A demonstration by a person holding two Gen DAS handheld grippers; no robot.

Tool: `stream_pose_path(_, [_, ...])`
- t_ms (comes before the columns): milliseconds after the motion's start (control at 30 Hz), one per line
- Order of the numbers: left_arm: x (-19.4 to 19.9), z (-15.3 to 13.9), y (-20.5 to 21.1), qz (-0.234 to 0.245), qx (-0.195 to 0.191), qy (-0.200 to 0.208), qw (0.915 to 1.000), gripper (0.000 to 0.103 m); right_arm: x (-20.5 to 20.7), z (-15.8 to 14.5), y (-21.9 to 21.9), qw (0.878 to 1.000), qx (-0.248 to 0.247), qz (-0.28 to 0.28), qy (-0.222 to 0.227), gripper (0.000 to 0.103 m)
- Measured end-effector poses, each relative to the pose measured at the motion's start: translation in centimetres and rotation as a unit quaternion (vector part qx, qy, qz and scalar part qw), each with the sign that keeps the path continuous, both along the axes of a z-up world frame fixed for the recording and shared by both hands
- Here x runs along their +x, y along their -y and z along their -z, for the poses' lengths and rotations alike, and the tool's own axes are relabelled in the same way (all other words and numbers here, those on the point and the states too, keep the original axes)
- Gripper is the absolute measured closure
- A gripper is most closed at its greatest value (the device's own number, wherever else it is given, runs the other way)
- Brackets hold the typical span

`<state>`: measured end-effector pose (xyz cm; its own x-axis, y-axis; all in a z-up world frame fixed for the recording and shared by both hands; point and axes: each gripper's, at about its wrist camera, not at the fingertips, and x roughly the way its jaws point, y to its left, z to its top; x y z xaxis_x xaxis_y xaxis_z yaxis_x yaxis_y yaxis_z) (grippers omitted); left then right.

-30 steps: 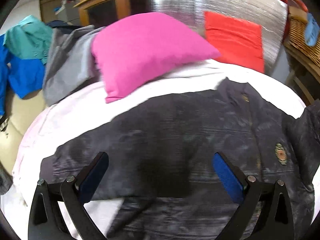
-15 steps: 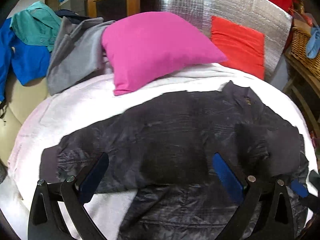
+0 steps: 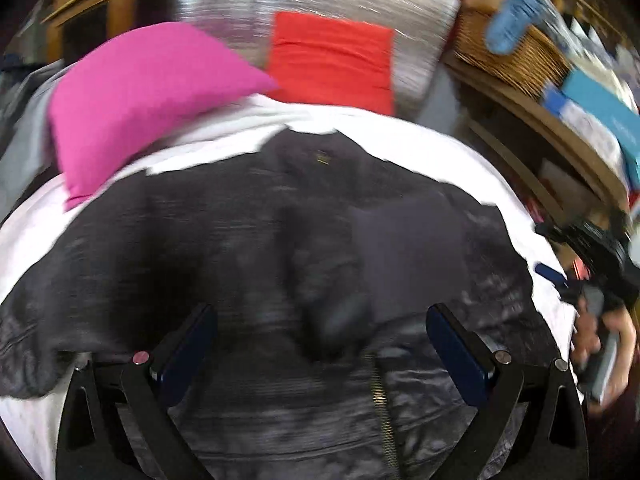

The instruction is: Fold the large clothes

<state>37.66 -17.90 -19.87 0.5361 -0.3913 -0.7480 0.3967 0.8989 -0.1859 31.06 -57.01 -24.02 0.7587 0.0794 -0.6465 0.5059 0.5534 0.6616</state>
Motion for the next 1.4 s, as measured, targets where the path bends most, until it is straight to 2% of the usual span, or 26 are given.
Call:
stream_pose_path(100, [0.2, 1.4, 3.2, 0.03, 0.021, -0.01, 0.9993, 0.0, 1.5, 2.1, 1.5, 0.999, 0.026, -0.018, -0.017, 0.029])
stream_pose_path(200, [0.7, 2.1, 4.8, 0.033, 0.039, -0.006, 0.9987, 0.0, 2.7, 3.2, 1.3, 0.997, 0.053, -0.046, -0.013, 0.03])
stream_pose_path(267, [1.5, 2.6, 5.3, 0.025, 0.038, -0.01, 0.9989, 0.0, 4.1, 3.7, 0.1, 0.996, 0.061, -0.065, -0.02, 0.045])
stream_pose_path(300, [1.8, 2.8, 5.4, 0.019, 0.04, -0.011, 0.999, 0.0, 4.9, 4.1, -0.5, 0.995, 0.056, -0.08, -0.036, 0.068])
stream_pose_path(367, [2.9, 3.8, 5.3, 0.003, 0.051, -0.023, 0.9984, 0.0, 5.2, 4.5, -2.0, 0.995, 0.02, -0.084, -0.057, 0.074])
stream_pose_path(433, [3.5, 4.6, 4.5, -0.004, 0.039, -0.039, 0.9985, 0.01, 4.5, 3.2, -2.8, 0.995, -0.013, -0.083, -0.05, 0.084])
stream_pose_path(467, [4.0, 4.9, 4.1, -0.01, 0.032, -0.052, 0.9981, 0.025, 4.4, 2.5, -2.9, 0.996, -0.022, -0.08, -0.042, 0.085])
stream_pose_path(500, [4.0, 5.0, 3.7, -0.016, 0.031, -0.061, 0.9975, 0.036, 4.1, 1.7, -3.1, 0.996, -0.033, -0.076, -0.031, 0.087])
stream_pose_path(600, [4.7, 4.9, 2.0, -0.04, 0.012, -0.08, 0.9959, 0.053, 3.3, 0.0, -3.7, 0.995, -0.068, -0.064, -0.019, 0.087])
stream_pose_path(700, [5.2, 4.0, -0.3, -0.054, -0.027, -0.102, 0.9929, 0.053, 3.8, -0.1, -4.8, 0.994, -0.09, -0.056, -0.042, 0.087])
stream_pose_path(833, [5.3, 3.3, -2.9, -0.071, -0.024, -0.1, 0.9922, 0.053, 3.6, 0.9, -4.2, 0.996, -0.067, -0.04, -0.051, 0.087])
stream_pose_path(933, [5.4, 3.3, -5.0, -0.073, -0.016, -0.115, 0.9905, 0.053, 3.5, 0.6, -4.4, 0.995, -0.073, -0.036, -0.049, 0.087])
stream_pose_path(1033, [5.8, 3.5, -6.5, -0.073, -0.028, -0.139, 0.9872, 0.046, 3.7, 0.8, -4.8, 0.994, -0.088, -0.038, -0.06, 0.087])
stream_pose_path(1100, [5.8, 3.9, -7.5, -0.074, -0.051, -0.156, 0.9837, 0.045, 3.8, 1.2, -4.7, 0.994, -0.079, -0.041, -0.063, 0.087])
stream_pose_path(1200, [6.0, 4.2, -8.3, -0.077, -0.075, -0.173, 0.979, 0.045, 3.6, 1.7, -4.0, 0.997, -0.045, -0.039, -0.058, 0.079])
stream_pose_path(1233, [6.3, 4.3, -8.3, -0.079, -0.079, -0.174, 0.9784, 0.045, 3.7, 1.9, -4.0, 0.997, -0.037, -0.038, -0.06, 0.065])
stream_pose_path(1300, [5.5, 4.6, -8.1, -0.082, -0.078, -0.17, 0.9788, 0.045, 3.8, 2.3, -4.1, 0.997, -0.028, -0.041, -0.058, 0.047])
stream_pose_path(1333, [5.7, 4.9, -7.7, -0.085, -0.071, -0.169, 0.9793, 0.045, 4.0, 2.2, -4.4, 0.996, -0.041, -0.045, -0.059, 0.05])
stream_pose_path(1367, [6.0, 5.3, -7.3, -0.087, -0.06, -0.171, 0.9796, 0.045, 4.3, 2.0, -5.0, 0.993, -0.075, -0.053, -0.073, 0.058])
stream_pose_path(1400, [6.2, 5.7, -6.9, -0.089, -0.043, -0.176, 0.9795, 0.045, 4.3, 1.7, -5.2, 0.991, -0.094, -0.055, -0.08, 0.076])
